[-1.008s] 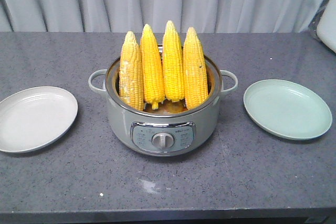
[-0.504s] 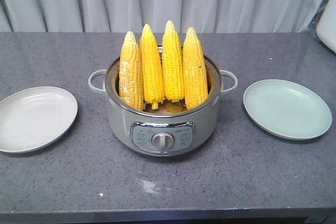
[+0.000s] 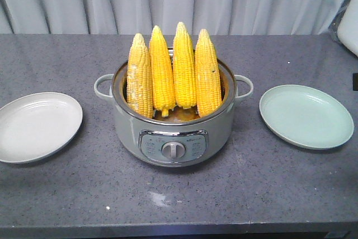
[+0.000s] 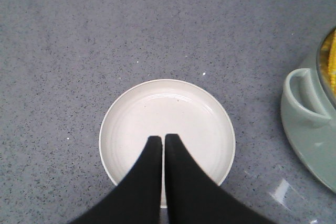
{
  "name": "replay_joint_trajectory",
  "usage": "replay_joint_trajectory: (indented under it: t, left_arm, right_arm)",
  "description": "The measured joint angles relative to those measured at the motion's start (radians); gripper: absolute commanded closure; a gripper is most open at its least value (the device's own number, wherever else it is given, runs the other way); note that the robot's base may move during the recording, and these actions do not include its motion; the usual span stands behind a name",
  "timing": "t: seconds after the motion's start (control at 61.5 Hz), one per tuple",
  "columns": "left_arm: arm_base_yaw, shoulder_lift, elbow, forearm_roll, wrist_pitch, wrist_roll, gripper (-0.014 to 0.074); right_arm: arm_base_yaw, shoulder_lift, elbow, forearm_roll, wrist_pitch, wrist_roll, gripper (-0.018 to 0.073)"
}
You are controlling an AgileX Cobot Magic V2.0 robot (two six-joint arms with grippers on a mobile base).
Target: Distribute corn equally
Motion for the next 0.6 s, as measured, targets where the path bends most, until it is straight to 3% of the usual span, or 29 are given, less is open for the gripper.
replay_joint_trajectory:
  t: [0.358, 0.504, 0.602]
  left_arm:
    - [0.0, 0.061, -0.003, -0.001, -0.01, 0.0, 0.0589]
    - [0.0, 0.061, -0.003, -0.002, -0.01, 0.0, 0.0507]
    - [0.0, 0.061, -0.003, -0.002, -0.01, 0.0, 0.0393]
  right_arm:
    - [0.0, 0.074, -0.006, 0.001, 0.008, 0.0, 0.0536]
    - [0.0, 0.074, -0.006, 0.002, 0.009, 0.0, 0.04]
    - [0.0, 0.074, -0.006, 0.002, 0.019, 0.0, 0.0267]
